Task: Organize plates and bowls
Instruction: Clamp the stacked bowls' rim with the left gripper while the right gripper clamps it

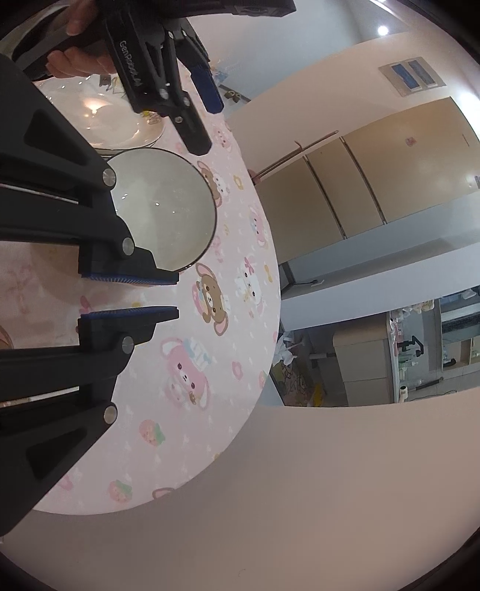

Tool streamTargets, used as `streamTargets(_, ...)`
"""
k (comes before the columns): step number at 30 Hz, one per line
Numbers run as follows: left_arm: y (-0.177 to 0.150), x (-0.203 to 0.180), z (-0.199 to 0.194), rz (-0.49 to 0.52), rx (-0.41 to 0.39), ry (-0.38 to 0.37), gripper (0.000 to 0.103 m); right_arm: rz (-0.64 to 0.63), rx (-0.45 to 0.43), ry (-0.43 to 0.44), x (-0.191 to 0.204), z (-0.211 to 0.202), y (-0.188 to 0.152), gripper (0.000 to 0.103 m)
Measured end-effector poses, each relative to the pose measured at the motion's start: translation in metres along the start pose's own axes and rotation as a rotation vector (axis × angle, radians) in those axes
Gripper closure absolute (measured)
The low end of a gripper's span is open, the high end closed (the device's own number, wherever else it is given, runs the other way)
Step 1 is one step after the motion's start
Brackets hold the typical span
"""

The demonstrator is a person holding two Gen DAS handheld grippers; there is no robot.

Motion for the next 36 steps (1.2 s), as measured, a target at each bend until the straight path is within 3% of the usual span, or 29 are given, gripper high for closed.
streamTargets(4, 0.007, 0.005, 0.015, -0.026, 0.097, -0.098, 0.007, 0.079, 0.003, 0.042, -0.008, 0.004, -0.001, 0.074)
streamTargets(8, -0.004, 0.008, 0.043, -0.106, 0.255, -0.193, 0.007, 0.258, 0.055, 0.110, -0.020, 0.023, -0.013, 0.073)
streamTargets(11, -0.017, 0.004, 0.058, -0.128, 0.336, -0.229, 0.024, 0.345, 0.113, 0.191, -0.023, 0.040, -0.020, 0.073)
streamTargets(14, -0.028, -0.005, 0.071, -0.111, 0.380, -0.228, 0.025, 0.368, 0.133, 0.184, -0.025, 0.051, -0.023, 0.073)
streamTargets(19, -0.040, -0.005, 0.090, -0.136, 0.488, -0.218, 0.040, 0.449, 0.272, 0.270, -0.027, 0.079, -0.032, 0.073)
streamTargets(21, -0.045, -0.004, 0.097, -0.157, 0.525, -0.234, 0.050, 0.448, 0.301, 0.271, -0.027, 0.086, -0.032, 0.073)
streamTargets(23, -0.049, -0.003, 0.103, -0.201, 0.556, -0.288, 0.052, 0.457, 0.330, 0.275, -0.028, 0.094, -0.035, 0.073)
streamTargets(30, -0.054, -0.019, 0.113, -0.217, 0.626, -0.397, 0.049, 0.496, 0.384, 0.297, -0.029, 0.116, -0.041, 0.072)
streamTargets(32, -0.055, -0.027, 0.117, -0.200, 0.644, -0.405, 0.043, 0.515, 0.401, 0.314, -0.030, 0.122, -0.042, 0.070)
streamTargets(36, -0.055, -0.028, 0.119, -0.214, 0.651, -0.400, 0.045, 0.566, 0.432, 0.357, -0.033, 0.132, -0.046, 0.067)
Point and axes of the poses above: each gripper's, at about its wrist camera, not at the fingertips, and z roughly the way its jaws point, x to its left, y to its top, the point moved 5 cm from there along z, roughly the way its jaws point, and after that the axes turned 4 degrees about y, right-handed, at the moved point
